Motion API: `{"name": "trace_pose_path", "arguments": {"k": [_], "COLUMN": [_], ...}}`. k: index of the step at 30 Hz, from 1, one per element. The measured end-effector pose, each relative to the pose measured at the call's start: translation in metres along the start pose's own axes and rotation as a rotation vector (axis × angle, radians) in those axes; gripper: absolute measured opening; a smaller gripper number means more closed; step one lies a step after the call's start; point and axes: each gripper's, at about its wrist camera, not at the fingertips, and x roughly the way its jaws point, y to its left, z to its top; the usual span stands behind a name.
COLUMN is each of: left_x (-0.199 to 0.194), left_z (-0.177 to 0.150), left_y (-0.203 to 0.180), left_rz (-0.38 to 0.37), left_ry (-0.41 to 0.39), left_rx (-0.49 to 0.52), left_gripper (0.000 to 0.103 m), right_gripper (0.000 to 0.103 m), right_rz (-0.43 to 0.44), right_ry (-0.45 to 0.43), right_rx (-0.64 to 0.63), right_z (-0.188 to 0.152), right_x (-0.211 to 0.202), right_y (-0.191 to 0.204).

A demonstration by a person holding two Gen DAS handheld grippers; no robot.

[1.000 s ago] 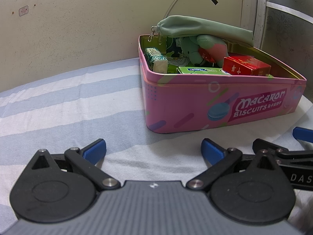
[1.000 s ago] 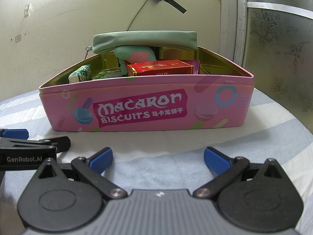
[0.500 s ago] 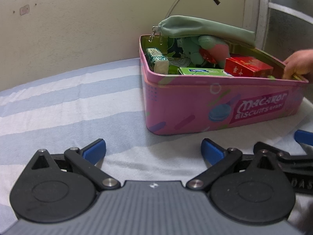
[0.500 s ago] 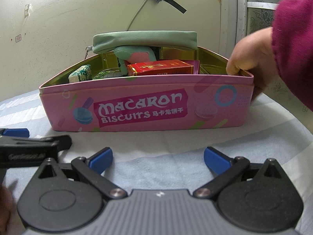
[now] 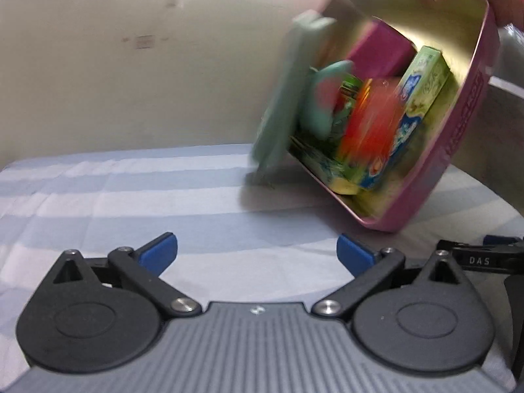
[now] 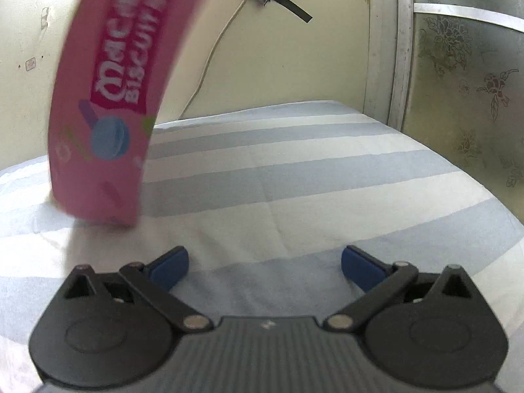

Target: Organize objects

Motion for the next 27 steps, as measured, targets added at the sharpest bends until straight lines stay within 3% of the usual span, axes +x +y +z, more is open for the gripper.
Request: {"name": "trace_pose_path", "arguments": {"k": [13, 22, 27], "left_x": [-0.039, -0.022, -0.025], "left_z": [-0.004, 0.008, 0.005], "left_y": [0.021, -0.007, -0.011], "left_rz": [0.075, 0.061, 0.053], "left_ry": [-0.019, 0.002, 0.059], "left_rx": [-0.046, -0.020, -0.024], "left_gripper": [0.103, 0.103, 0.103], "right_gripper": [0.103, 0.103, 0.103], "right_rz": [-0.001, -0.002, -0.002], "right_ry": [-0.001, -0.001, -0.001], "right_rx": [0.000, 0.000, 0.000], "right_z": [-0.009, -0.007, -0.004], "right_x": [0.006, 0.009, 0.008], "right_y": [0.000, 0.000, 0.002]}}
